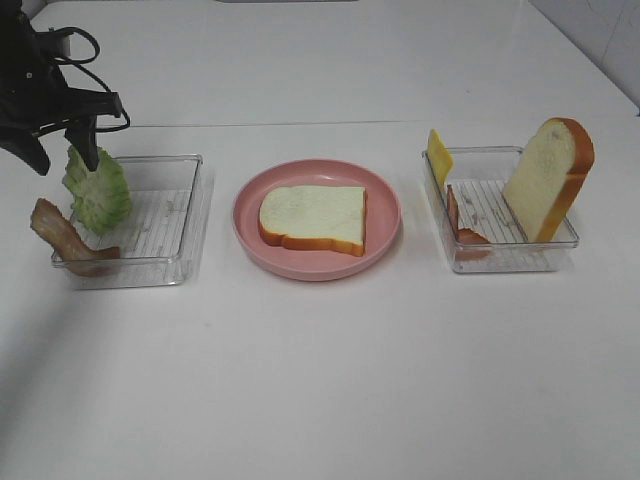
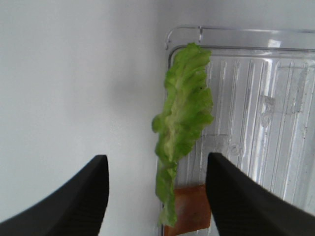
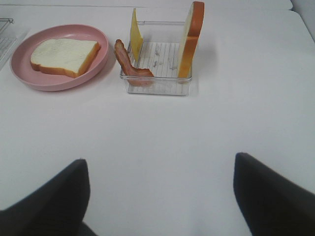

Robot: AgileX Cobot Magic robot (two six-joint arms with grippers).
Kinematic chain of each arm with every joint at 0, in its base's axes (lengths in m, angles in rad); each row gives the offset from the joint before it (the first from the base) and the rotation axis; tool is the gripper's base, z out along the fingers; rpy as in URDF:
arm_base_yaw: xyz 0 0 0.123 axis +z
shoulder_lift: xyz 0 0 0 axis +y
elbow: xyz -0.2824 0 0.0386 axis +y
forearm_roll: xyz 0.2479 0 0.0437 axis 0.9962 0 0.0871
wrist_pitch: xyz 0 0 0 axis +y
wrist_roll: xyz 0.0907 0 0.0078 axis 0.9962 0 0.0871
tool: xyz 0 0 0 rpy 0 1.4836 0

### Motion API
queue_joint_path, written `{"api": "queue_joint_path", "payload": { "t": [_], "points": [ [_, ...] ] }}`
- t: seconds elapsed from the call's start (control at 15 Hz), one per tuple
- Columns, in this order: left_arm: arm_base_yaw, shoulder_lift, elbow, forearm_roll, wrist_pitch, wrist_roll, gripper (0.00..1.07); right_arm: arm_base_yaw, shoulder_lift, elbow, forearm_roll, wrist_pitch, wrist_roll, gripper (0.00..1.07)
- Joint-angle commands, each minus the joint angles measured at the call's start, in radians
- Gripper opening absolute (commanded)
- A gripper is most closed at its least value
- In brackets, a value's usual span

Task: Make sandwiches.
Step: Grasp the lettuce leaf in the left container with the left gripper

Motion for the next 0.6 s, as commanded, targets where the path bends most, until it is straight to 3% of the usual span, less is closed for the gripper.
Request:
{"api": "queue_joint_path", "payload": {
  "t": [0.07, 0.27, 0.4, 0.6],
  "points": [
    [-0.004, 0.027, -0.005, 0.001, 0.0, 0.008, 0.55, -0.006, -0.013, -0.001, -0.001, -0.009, -0.004, 0.76],
    [-0.004, 0.027, -0.01, 0.002, -0.008, 0.008, 0.45, -0.006, -0.013, -0.001, -0.001, -0.009, -0.004, 0.76],
    [-0.004, 0.027, -0.029, 0.012, -0.008, 0.008, 0.28, -0.006, -0.013, -0.001, -0.001, -0.009, -0.004, 0.76],
    [-0.004, 0.027, -0.04, 0.017, -0.009, 0.002, 0.13, -0.006, -0.013, -0.001, -0.001, -0.009, -0.004, 0.76]
  ]
}}
